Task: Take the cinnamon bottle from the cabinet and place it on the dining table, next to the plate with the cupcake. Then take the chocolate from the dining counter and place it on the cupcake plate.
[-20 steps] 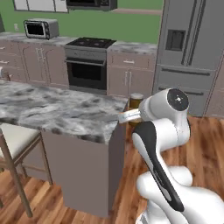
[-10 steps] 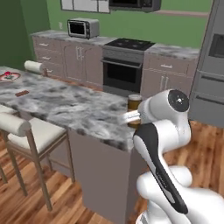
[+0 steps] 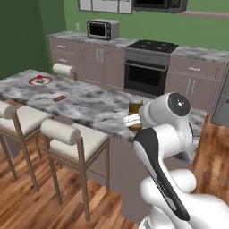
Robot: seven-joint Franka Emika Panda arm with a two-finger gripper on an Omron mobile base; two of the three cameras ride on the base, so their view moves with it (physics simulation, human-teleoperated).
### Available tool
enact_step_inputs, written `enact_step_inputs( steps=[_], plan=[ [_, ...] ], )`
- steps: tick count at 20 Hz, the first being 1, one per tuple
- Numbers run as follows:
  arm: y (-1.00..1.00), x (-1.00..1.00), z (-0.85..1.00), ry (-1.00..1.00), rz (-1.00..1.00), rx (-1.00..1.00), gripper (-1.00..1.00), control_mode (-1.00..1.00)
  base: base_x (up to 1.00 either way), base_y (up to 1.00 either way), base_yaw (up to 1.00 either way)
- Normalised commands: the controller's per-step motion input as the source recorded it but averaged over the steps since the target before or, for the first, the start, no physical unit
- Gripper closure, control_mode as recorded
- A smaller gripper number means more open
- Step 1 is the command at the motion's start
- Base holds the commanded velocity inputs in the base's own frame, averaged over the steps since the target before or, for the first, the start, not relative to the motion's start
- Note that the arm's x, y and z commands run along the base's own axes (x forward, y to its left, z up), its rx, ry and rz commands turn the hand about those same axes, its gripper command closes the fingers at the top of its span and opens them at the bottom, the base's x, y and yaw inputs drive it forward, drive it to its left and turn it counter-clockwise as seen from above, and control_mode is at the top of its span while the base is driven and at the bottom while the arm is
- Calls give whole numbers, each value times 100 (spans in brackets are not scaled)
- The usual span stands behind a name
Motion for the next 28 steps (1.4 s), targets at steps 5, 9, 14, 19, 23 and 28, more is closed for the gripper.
enact_step_inputs(
  steps=[5,9,14,19,23,28],
  plan=[
    [0,0,0,0,0,0,100,100,0,100,-1],
    [0,0,0,0,0,0,100,100,12,100,-9],
    [0,0,0,0,0,0,100,100,37,100,-23],
    [0,0,0,0,0,0,100,100,37,100,-34],
    [0,0,0,0,0,0,100,100,19,100,-45],
    [0,0,0,0,0,0,100,100,3,100,-44]
  ],
)
